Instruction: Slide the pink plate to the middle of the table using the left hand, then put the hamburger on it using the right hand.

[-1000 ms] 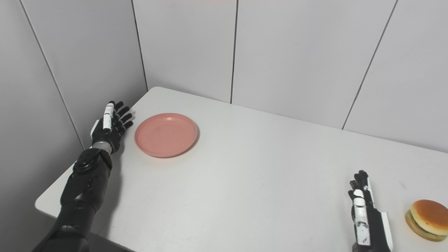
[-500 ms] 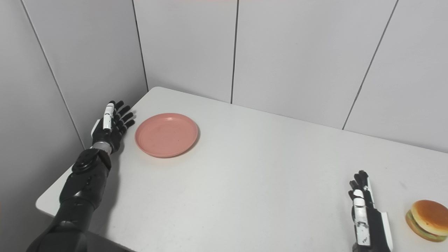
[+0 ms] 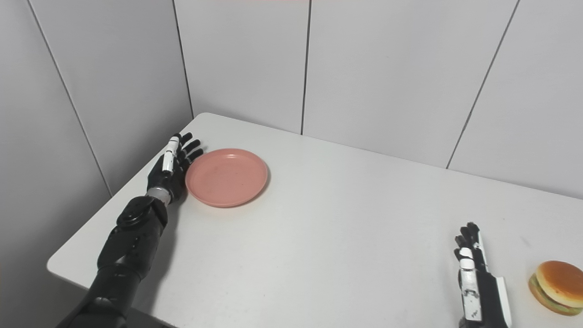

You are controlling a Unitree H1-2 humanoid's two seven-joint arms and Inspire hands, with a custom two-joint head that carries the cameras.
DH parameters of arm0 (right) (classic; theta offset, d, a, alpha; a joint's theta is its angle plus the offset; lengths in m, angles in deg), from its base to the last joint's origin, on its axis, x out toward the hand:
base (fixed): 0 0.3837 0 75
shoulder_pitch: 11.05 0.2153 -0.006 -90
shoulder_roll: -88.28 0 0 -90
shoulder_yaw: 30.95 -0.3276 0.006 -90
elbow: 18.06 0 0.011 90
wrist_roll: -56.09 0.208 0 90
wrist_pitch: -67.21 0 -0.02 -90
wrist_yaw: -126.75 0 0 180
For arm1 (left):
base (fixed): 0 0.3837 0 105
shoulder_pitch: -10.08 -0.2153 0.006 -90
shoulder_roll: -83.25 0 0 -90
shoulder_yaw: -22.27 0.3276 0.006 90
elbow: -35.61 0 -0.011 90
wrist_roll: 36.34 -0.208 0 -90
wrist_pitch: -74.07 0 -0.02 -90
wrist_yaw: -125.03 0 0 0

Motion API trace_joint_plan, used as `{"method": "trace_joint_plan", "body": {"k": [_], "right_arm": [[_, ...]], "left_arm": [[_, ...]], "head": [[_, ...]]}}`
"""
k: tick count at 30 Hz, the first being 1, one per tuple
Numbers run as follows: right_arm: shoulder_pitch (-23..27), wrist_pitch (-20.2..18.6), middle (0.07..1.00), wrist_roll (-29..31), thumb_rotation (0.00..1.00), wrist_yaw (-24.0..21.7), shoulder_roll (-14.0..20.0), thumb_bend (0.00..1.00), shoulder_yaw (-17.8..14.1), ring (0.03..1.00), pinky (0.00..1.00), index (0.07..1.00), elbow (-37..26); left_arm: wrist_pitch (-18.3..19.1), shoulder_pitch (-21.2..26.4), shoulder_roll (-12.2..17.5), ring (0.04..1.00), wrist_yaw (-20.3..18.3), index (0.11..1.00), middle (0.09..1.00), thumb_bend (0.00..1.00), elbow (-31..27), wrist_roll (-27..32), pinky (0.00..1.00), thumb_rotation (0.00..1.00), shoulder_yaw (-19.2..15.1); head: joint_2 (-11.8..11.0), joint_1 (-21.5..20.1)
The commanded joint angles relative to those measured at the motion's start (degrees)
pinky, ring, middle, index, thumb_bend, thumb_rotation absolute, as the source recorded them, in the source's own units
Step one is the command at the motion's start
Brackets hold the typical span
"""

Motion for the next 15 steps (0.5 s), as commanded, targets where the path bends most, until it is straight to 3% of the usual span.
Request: {"method": "trace_joint_plan", "body": {"k": [1, 15], "right_arm": [[-2.4, -0.7, 0.983, -0.4, 1.00, 0.5, -0.3, 0.10, 0.0, 0.977, 1.00, 0.994, 1.2], [-2.8, -1.9, 0.973, -1.3, 1.00, 0.9, -1.3, 0.12, 0.2, 0.967, 1.00, 0.982, -0.5]], "left_arm": [[1.8, -0.2, -0.7, 0.900, -1.4, 0.891, 0.895, 0.33, -1.2, 0.8, 0.94, 1.00, 0.7], [3.4, -2.4, -3.8, 0.873, -2.8, 0.865, 0.874, 0.31, -3.9, -0.1, 0.88, 1.00, 3.8]], "head": [[0.3, -0.1], [1.9, -2.4]]}}
